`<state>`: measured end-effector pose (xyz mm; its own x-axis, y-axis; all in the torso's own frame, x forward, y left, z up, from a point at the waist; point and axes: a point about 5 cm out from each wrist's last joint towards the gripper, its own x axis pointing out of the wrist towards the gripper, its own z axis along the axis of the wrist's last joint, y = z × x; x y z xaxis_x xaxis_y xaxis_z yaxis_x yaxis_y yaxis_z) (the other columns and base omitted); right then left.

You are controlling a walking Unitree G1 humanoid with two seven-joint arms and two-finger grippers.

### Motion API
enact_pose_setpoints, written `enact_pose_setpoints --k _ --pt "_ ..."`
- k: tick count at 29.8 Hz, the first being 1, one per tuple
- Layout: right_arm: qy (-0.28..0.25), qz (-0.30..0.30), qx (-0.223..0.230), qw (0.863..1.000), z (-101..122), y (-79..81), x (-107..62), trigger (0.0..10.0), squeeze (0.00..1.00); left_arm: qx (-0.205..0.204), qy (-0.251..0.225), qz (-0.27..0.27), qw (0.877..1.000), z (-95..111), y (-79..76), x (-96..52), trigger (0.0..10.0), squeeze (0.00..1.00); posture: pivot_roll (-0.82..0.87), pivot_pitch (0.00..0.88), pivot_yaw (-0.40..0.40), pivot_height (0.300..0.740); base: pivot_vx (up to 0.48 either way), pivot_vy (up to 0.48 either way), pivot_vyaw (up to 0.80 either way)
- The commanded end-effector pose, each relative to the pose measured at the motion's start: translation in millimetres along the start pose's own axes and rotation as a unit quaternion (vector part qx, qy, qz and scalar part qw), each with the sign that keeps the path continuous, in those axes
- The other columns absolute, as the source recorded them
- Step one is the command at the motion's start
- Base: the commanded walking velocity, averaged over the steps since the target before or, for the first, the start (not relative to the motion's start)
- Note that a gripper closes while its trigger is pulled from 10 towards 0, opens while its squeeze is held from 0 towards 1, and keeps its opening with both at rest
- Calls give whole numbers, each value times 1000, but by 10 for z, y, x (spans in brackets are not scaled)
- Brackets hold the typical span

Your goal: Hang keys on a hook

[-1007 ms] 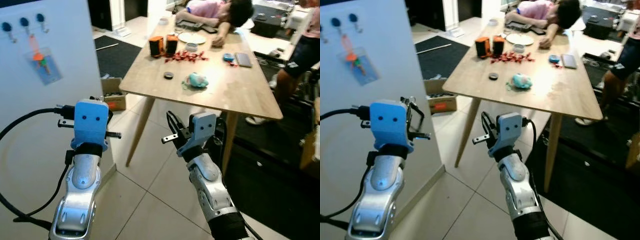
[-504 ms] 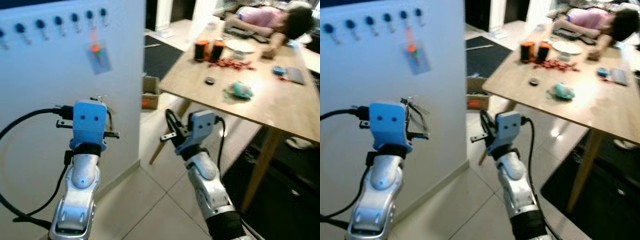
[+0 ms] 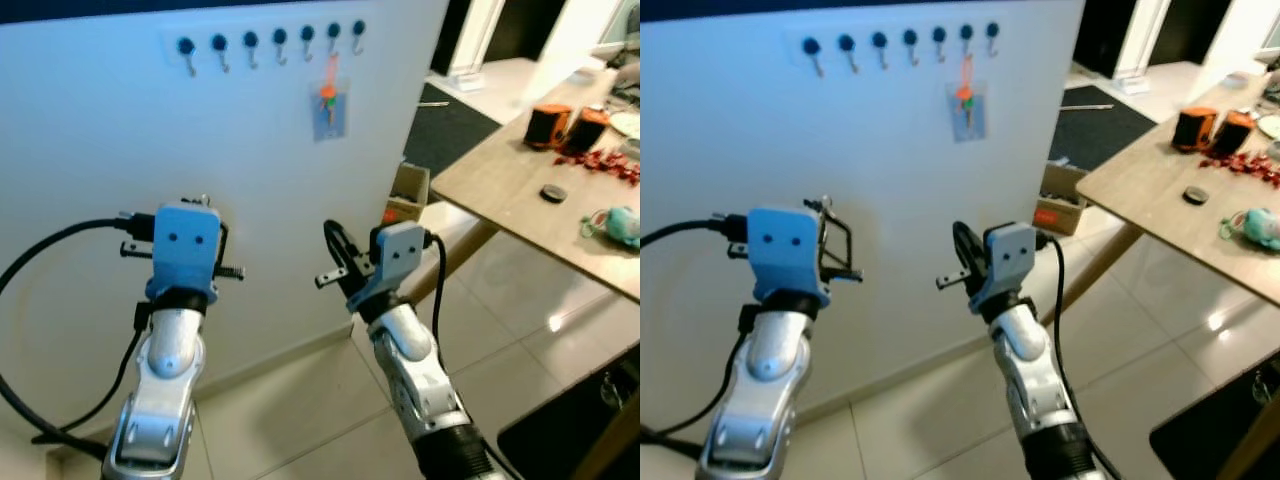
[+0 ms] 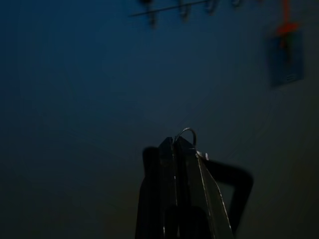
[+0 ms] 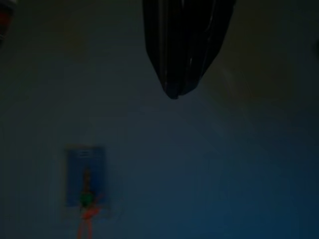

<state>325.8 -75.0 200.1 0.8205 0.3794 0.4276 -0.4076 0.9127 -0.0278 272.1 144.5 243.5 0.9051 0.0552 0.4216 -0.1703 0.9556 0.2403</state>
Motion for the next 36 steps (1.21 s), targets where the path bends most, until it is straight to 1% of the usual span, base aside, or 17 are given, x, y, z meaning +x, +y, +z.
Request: enact_pose_setpoints --k 1,19,22,30,33,36 --pt "5 7 1 1000 -37 45 -22 10000 0 3 1 2 1000 -13 2 -13 10000 0 258 140 -50 740 0 0 800" --pt "6 -1 3 1000 -50 36 -35 10000 0 6 -1 -7 1000 -12 -18 -4 10000 0 255 135 -43 740 0 0 800" --pt "7 -3 4 1000 -51 31 -35 10000 0 6 -1 -8 1000 -9 -20 -3 10000 0 255 141 -40 740 0 0 513" --pt "9 -11 18 1000 -60 18 -29 10000 0 7 0 -12 1000 -14 -25 0 10000 0 257 142 -39 740 0 0 0" --pt "3 -14 6 1000 -33 -11 -34 10000 0 -1 -11 -10 1000 -16 -36 7 10000 0 222 119 -26 740 0 0 0" --pt "-1 -16 0 1000 -15 -30 -31 10000 0 -2 -14 -13 1000 -17 -47 18 10000 0 222 119 -26 740 0 0 0"
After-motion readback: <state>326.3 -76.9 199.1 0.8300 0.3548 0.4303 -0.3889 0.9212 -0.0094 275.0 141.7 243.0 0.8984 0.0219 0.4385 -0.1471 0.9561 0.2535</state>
